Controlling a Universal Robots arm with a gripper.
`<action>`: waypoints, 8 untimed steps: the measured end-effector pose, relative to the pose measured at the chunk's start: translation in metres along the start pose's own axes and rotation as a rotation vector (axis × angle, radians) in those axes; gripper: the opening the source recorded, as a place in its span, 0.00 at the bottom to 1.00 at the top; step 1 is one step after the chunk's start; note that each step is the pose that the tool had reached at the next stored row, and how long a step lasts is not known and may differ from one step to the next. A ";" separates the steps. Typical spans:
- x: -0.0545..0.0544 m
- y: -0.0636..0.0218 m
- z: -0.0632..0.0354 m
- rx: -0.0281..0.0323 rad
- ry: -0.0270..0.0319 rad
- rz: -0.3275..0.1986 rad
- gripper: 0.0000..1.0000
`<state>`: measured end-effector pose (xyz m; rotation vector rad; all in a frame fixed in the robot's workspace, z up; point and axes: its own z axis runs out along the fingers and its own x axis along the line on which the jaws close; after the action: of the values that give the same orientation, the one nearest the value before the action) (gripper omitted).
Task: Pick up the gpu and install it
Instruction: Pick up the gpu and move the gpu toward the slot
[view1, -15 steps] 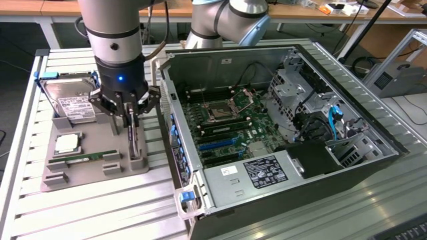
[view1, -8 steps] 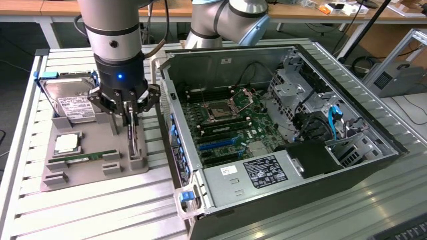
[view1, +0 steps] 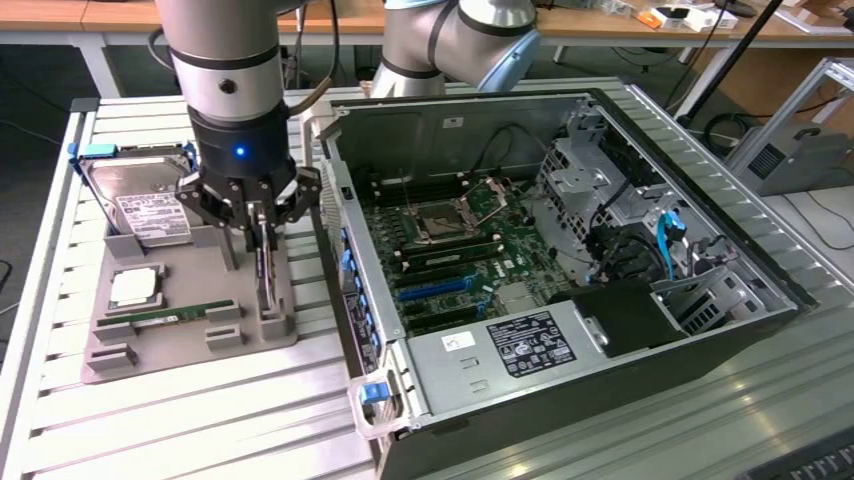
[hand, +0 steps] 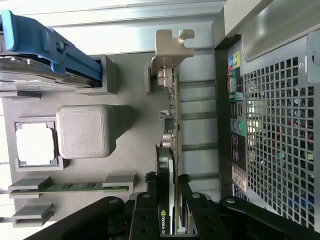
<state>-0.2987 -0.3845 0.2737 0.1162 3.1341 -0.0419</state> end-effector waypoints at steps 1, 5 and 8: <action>0.000 0.0000 -0.0003 0.0000 0.0001 0.000 0.27; 0.000 0.0000 -0.0016 -0.0003 0.0001 0.000 0.27; 0.000 -0.0001 -0.0025 -0.0004 0.0000 0.000 0.27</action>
<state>-0.2987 -0.3845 0.2762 0.1162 3.1342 -0.0412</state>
